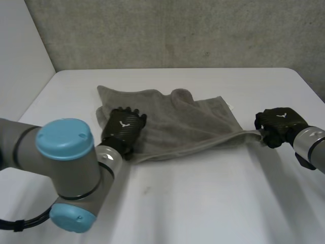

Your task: Fold the towel.

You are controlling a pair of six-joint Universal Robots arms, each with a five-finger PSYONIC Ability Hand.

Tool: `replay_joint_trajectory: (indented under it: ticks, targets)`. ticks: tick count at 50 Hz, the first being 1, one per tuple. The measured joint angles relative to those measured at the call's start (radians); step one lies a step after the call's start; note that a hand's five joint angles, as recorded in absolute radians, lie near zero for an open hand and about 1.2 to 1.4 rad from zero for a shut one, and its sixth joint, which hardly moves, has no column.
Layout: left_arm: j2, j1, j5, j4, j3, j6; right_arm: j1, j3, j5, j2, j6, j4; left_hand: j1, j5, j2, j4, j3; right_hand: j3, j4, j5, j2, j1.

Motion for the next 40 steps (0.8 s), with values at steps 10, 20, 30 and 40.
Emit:
replay_joint_trajectory:
  ticks: [10, 20, 30, 40]
  targets:
    - [0.105, 0.079, -0.004, -0.042, -0.121, -0.120, -0.024, 0.002, -0.006, 0.037, 0.036, -0.024, 0.002, 0.008, 0.005, 0.004, 0.004, 0.000, 0.000, -0.001, 0.000, 0.000]
    - [0.084, 0.111, 0.012, -0.133, -0.138, -0.391, -0.016, 0.013, -0.005, 0.044, 0.035, -0.030, 0.098, 0.106, 0.106, 0.107, 0.106, 0.000, 0.000, 0.000, 0.000, 0.000]
    - [-0.002, 0.116, 0.089, -0.135, -0.090, -0.469, -0.011, 0.020, -0.006, 0.055, 0.034, -0.032, 0.171, 0.184, 0.181, 0.182, 0.182, 0.001, 0.000, 0.000, 0.000, 0.000]
    - [-0.061, 0.101, 0.115, -0.119, -0.038, -0.465, -0.010, 0.029, -0.005, 0.061, 0.033, -0.046, 0.167, 0.172, 0.171, 0.171, 0.172, 0.001, 0.000, 0.001, 0.000, 0.000]
